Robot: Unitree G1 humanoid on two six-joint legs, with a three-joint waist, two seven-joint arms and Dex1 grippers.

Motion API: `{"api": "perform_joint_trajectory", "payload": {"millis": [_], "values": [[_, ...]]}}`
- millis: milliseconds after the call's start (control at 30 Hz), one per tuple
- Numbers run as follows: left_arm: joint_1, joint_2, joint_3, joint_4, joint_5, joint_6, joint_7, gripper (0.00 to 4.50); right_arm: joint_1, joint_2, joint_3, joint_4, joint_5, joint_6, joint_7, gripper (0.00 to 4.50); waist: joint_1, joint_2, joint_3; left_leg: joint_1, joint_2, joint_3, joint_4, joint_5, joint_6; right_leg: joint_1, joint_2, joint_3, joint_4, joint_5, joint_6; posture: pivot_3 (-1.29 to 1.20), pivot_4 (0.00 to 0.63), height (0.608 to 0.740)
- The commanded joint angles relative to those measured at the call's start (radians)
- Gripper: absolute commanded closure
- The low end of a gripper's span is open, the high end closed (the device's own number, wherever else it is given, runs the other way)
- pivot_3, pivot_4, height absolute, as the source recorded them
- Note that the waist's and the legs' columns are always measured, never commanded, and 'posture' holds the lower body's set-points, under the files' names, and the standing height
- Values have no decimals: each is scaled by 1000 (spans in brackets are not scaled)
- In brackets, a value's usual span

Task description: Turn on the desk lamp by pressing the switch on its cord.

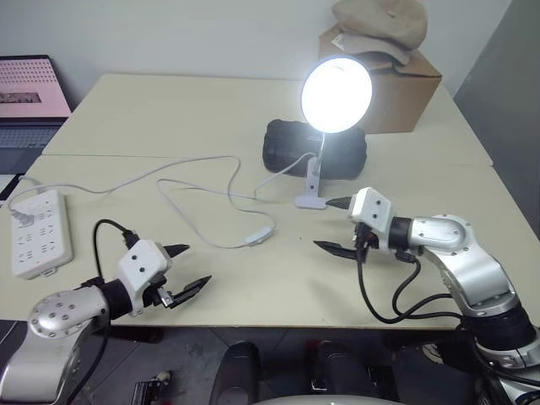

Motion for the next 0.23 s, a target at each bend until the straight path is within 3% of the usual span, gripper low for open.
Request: {"api": "perform_joint_trajectory", "payload": {"millis": [33,233], "values": [[33,14,119,-68,-70,29,-7,440,65,-98,-128,-44,92,-53,104,0,2,0,0,0,0,0,0,0,0,0,0,0,0,-2,-4,0,150,740],[45,37,122,-92,-106,73,-27,440,89,-154,-140,-19,113,-98,144,0,-3,0,0,1,0,1,0,0,0,0,-1,1,0,-3,-5,0,150,740]]}}
